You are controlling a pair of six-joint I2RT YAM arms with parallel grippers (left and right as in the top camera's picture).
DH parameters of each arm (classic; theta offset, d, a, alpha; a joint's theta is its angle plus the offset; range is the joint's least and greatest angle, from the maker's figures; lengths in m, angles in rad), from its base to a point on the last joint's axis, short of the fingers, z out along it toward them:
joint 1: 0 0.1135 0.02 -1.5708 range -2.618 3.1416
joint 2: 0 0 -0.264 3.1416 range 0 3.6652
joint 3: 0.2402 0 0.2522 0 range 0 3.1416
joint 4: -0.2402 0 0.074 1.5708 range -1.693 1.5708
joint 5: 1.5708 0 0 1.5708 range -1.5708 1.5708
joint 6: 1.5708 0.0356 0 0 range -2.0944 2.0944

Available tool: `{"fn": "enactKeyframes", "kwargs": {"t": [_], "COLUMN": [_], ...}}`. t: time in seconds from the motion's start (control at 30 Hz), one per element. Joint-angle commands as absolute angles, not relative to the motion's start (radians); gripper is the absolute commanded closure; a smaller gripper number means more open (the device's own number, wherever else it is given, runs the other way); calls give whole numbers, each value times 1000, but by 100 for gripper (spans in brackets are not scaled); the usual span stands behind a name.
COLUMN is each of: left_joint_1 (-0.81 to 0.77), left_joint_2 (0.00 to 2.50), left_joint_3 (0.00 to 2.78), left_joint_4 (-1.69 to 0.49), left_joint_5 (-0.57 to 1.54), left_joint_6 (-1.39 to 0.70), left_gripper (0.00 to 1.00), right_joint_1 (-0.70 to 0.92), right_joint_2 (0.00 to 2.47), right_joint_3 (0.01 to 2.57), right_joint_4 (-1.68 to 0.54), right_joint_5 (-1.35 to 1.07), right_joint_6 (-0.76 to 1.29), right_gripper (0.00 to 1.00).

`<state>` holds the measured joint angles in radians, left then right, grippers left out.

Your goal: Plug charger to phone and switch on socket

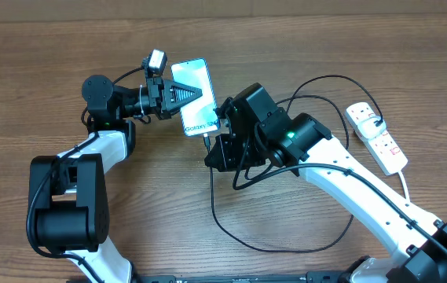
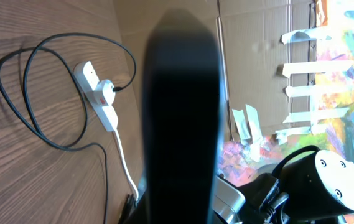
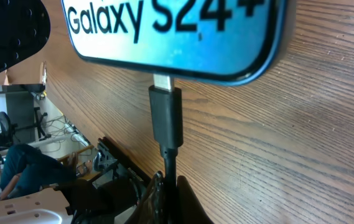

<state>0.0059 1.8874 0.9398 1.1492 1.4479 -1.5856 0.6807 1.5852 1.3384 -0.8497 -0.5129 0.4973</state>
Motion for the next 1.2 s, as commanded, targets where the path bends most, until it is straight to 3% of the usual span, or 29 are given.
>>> {"fn": "enactKeyframes", "kwargs": {"t": [0.0, 1.17], "left_joint_1": [-1, -1], "left_joint_2": [1890, 1890], "left_joint_3": [966, 966], "left_joint_4": [1159, 1111], "left_joint_5": [1413, 1448], "left_joint_6": [-1548, -1548], "left_gripper": [96, 96], "right_joint_1": [679, 678], "right_joint_2": [1581, 1581], "right_joint_3": [1335, 1335], "right_joint_4": [-847, -820], "right_joint_5": [-518, -492], "right_joint_6": [490, 471], "right_gripper": [96, 96]}}
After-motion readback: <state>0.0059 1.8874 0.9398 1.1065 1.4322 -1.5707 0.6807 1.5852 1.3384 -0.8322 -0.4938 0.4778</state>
